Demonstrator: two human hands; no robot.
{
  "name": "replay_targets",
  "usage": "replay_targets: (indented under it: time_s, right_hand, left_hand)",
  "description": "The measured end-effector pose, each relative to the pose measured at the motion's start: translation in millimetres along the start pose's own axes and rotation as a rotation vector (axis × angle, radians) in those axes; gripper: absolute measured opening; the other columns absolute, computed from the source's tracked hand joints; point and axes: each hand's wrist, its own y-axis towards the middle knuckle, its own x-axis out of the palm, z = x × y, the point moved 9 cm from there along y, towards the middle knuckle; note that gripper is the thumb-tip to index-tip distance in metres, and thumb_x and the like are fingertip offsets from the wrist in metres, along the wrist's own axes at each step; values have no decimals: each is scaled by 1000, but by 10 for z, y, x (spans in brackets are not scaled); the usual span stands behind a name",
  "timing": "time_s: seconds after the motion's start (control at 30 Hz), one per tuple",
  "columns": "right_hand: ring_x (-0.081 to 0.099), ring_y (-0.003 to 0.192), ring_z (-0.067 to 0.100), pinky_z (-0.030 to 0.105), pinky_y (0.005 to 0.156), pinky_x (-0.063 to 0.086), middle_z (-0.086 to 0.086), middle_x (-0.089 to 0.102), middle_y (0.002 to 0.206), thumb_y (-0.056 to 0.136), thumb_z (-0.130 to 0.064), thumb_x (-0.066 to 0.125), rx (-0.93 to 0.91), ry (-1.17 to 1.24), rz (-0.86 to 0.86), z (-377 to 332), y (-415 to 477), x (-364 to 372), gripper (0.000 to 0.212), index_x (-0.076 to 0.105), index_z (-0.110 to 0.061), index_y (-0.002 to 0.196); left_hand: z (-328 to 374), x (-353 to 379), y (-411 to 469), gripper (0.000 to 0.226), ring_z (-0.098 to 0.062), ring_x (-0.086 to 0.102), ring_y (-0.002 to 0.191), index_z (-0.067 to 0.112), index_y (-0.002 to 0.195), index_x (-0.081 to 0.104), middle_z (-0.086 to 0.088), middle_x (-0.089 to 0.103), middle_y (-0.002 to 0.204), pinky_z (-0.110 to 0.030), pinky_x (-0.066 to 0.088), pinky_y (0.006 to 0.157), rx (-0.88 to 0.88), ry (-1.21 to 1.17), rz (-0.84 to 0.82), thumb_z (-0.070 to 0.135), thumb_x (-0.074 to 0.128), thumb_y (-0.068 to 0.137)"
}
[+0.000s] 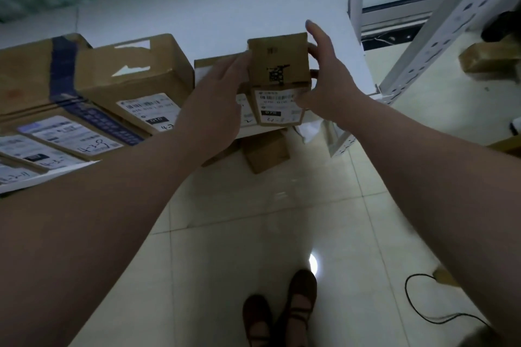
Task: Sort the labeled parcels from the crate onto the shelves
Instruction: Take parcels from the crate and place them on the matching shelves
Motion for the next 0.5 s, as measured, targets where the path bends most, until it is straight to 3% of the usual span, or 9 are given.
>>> replay_targets:
  time_s: [0.1, 0.2, 0.33, 0.5]
  right_hand:
    - [51, 128, 25, 44, 102, 47, 6, 32, 157, 78, -7, 78, 116, 8, 69, 305, -73, 18, 108, 6, -26, 156]
    - [54, 124, 26, 43, 102, 47, 7, 44, 150, 81, -12, 75, 250, -1, 89, 639, -185, 100, 97, 14, -27, 156]
    - [59, 115, 25, 44, 95, 53, 6, 56, 137, 86, -23, 72, 327, 24, 118, 873, -203, 255, 82, 25, -30, 153]
    - [56, 120, 14, 17, 81, 43, 0, 62, 130, 93, -17, 62, 292, 20, 211, 848, -83, 349, 59, 41, -26, 146]
  left_hand:
    - [38, 94, -9, 73, -23, 30, 137, 23, 152, 18, -4, 28, 154, -28, 32, 103, 42, 1, -11, 1, 49, 90]
    - [39, 134, -18, 73, -23, 29, 138, 19, 152, 20, -6, 29, 154, -28, 28, 108, 70, 18, -9, 0, 50, 89]
    - [51, 101, 3, 72, -23, 32, 136, 15, 151, 24, -7, 35, 151, -21, 23, 104, 116, 68, 60, -3, 51, 87]
    - [-14, 154, 51, 75, -24, 28, 139, 18, 152, 19, -7, 32, 153, -39, 30, 114, 133, 64, 57, 3, 53, 87]
